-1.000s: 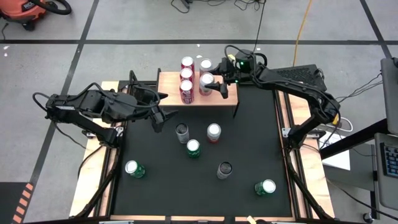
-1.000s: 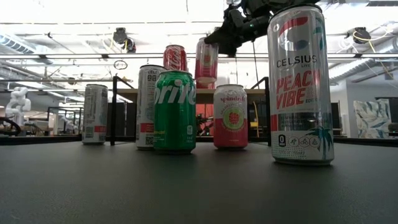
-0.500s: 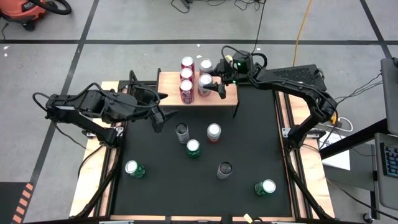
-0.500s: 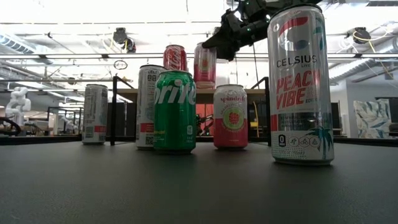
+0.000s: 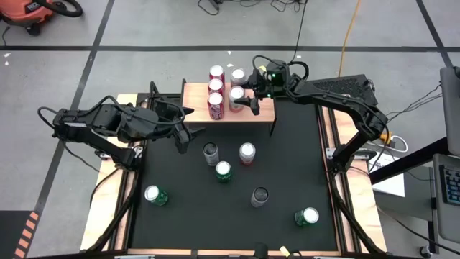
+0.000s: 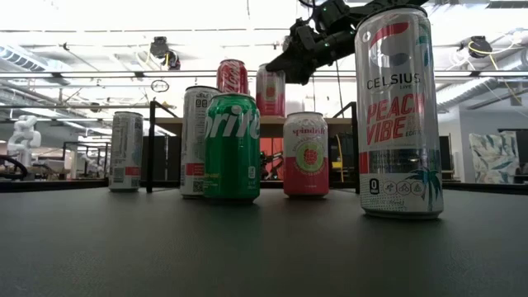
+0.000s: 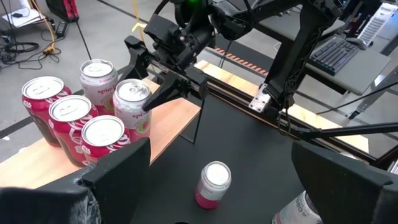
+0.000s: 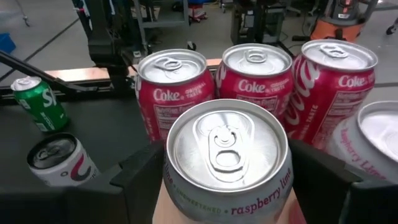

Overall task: Place canned beverage on shelf
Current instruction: Put the top white pink soda can on the shelf aligned with the other white pink soda can

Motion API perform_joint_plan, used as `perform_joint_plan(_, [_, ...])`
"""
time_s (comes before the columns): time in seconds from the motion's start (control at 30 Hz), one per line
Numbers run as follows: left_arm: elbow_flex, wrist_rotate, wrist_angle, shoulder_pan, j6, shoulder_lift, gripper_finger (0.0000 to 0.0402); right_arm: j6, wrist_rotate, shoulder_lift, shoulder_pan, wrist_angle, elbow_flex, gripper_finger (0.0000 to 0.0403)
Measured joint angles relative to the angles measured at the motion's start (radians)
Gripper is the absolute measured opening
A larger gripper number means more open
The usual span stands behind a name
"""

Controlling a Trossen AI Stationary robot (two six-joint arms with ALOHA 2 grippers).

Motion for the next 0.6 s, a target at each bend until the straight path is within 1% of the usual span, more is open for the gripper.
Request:
perform_joint_plan(0.33, [0.000, 0.003, 0.000, 0.000, 0.020, 0.000, 0.0389, -0.012, -0.002, 0.000, 0.000, -0.024, 0.000, 0.0273])
perform_joint_plan(0.6, [0.000, 0.003, 0.000, 0.000, 0.022, 0.000, 0.0389, -0.016, 0.018, 0.000, 0.000, -0.027, 0.000, 0.0285])
